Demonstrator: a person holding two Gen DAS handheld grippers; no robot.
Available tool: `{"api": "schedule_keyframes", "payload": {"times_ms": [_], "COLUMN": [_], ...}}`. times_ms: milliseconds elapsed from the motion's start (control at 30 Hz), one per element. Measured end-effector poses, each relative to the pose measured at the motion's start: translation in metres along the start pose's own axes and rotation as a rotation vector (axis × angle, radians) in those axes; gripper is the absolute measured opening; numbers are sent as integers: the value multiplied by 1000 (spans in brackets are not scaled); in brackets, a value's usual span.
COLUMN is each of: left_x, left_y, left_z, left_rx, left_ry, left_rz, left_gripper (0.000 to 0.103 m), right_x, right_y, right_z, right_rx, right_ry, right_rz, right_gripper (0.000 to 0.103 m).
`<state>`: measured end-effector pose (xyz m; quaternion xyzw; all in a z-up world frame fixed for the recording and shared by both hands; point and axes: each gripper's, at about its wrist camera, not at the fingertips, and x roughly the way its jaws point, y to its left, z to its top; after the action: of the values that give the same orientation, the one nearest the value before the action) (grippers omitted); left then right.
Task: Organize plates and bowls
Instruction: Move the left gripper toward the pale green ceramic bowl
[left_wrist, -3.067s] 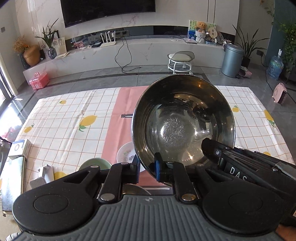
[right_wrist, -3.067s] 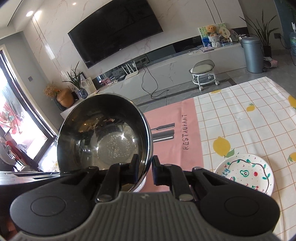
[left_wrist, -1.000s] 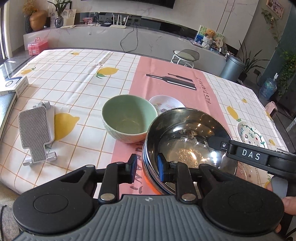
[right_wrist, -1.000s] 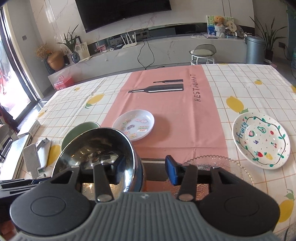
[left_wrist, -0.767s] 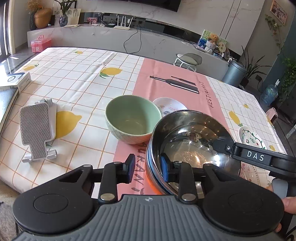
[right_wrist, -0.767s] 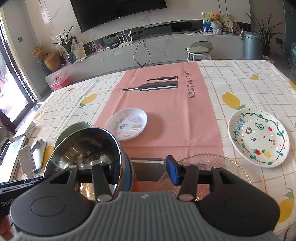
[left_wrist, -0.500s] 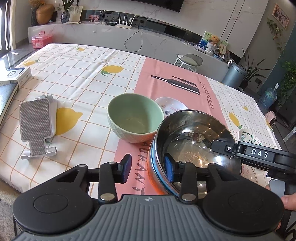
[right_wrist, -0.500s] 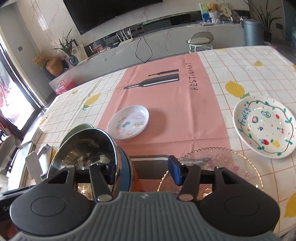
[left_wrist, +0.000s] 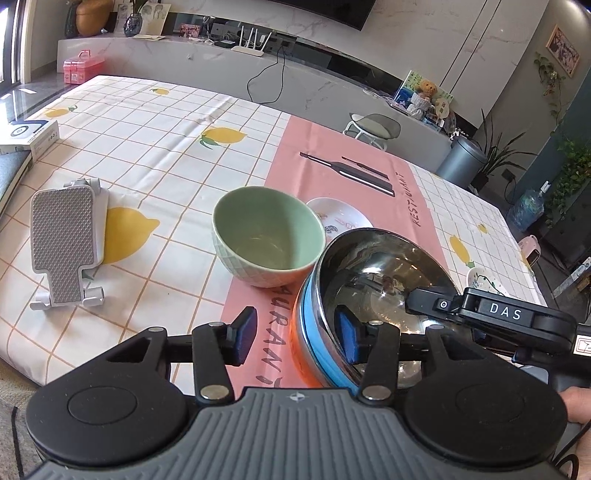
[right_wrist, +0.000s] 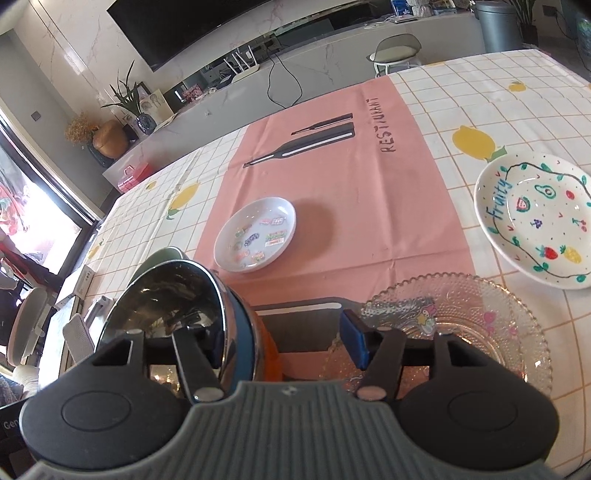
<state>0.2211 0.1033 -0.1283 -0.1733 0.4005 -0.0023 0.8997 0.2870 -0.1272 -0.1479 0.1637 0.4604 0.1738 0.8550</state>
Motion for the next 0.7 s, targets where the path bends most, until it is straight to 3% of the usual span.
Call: {"api": "schedule_keyframes", "payload": {"times_ms": [267,700], "left_x": [2,-1], "left_y": [-2,5], "left_z": [0,2], "left_rx": [3,-35], "left_ry": [-3,-14], "left_rz": [-1,-2], "left_gripper": [55,55], "right_x": [11,-5], "right_y": [0,8], "right_z": [-1,-3], "right_rx": [2,-73], "right_ry": [45,-56], "right_rz": [0,5], "right_gripper": [67,62]}}
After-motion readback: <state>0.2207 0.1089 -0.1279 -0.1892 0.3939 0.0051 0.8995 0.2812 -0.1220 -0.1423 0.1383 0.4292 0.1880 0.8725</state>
